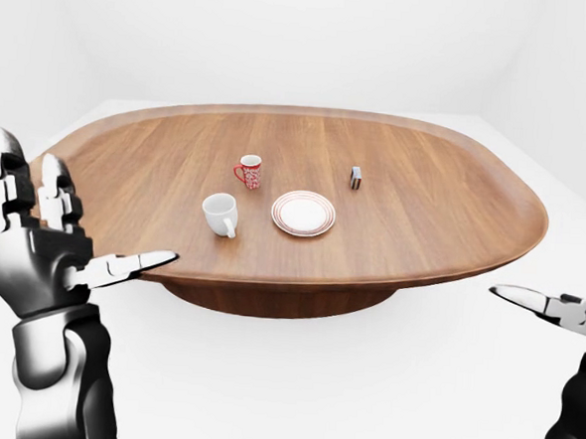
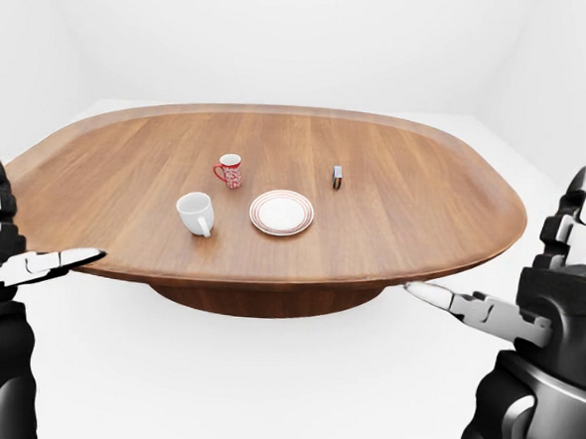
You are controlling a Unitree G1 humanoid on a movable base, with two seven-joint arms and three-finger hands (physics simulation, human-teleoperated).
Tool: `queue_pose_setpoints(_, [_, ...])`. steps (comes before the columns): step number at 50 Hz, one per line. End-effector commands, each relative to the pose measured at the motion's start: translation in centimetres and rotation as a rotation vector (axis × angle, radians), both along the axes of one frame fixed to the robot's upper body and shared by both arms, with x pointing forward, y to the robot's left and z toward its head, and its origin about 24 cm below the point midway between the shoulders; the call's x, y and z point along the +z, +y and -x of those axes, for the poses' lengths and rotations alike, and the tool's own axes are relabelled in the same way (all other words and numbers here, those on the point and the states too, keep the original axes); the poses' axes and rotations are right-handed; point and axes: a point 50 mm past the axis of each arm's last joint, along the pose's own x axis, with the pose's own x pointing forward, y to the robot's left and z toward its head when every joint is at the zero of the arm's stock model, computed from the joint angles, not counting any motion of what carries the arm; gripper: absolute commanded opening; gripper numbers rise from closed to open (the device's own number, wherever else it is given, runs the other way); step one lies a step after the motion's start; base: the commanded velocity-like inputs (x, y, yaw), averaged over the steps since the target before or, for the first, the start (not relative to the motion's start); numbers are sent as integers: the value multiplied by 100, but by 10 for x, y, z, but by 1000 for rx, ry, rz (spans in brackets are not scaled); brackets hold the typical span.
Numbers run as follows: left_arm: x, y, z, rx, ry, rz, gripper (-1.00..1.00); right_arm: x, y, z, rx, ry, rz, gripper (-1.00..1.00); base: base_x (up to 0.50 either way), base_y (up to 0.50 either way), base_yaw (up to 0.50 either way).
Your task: Put the white mug on the plate.
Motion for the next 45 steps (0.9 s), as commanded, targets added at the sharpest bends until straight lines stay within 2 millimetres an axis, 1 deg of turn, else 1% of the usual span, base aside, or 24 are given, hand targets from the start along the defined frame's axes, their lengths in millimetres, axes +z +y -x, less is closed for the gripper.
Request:
queue_pose_setpoints(1, [26,20,25,96,-151,49,100,26,-10,39,-75,-143,56,100,0,0,0])
queue_pose_setpoints(5, [27,22,26,101,-157,60,100,22,-10,37,-78,-120,57,100,0,0,0])
queue_pose_setpoints(7, [30,24,28,44,-206,142,100,24,-12,38,-79,-131,55,100,0,0,0])
queue_pose_setpoints(11, [29,22,25,76,-171,102,100,22,-13,36,-81,-118,56,100,0,0,0])
queue_pose_setpoints(17, [31,26,26,97,-180,100,100,23,-14,37,-88,-115,64,100,0,0,0])
queue_pose_setpoints(45, [35,27,29,100,-203,105,100,24,-13,38,-86,-120,72,100,29,0,0])
